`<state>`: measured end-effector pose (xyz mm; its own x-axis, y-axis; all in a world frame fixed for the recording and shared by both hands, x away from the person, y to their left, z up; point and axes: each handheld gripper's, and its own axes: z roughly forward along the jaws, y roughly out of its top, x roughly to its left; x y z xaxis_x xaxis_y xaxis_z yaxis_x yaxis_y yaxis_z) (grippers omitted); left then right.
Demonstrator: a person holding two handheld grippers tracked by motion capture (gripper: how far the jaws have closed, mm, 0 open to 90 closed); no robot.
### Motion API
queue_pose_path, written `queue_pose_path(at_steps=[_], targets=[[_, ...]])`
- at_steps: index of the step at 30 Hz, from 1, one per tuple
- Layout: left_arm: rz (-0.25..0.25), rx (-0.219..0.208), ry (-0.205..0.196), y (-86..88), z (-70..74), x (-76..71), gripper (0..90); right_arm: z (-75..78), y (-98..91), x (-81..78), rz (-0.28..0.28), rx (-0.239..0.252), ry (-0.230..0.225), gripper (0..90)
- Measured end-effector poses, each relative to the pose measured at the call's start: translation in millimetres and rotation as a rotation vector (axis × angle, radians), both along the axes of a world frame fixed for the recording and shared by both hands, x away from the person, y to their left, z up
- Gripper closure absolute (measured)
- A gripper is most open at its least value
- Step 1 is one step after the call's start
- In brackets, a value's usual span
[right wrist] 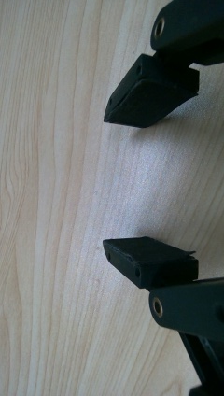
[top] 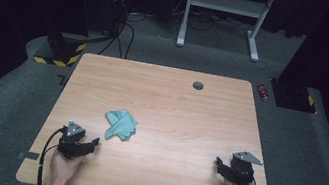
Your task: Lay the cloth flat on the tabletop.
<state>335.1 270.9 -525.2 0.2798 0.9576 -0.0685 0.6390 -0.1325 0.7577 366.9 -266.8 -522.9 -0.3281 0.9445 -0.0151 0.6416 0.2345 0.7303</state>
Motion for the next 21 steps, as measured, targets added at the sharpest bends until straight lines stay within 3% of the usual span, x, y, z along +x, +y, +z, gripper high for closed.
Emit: queue_pose_path(at_steps=[8, 21], targets=[[-0.044, -0.018, -0.007, -15.5, 9.9, 10.2, 34.2, 0.0, 0.0, 0.1, 0.002, 0.000, 0.000, 33.0], [-0.142, 0.023, 0.000, -48.8, 20.0, 25.5, 34.6, -0.1, 0.1, 0.1, 0.004, 0.000, 0.000, 32.6]])
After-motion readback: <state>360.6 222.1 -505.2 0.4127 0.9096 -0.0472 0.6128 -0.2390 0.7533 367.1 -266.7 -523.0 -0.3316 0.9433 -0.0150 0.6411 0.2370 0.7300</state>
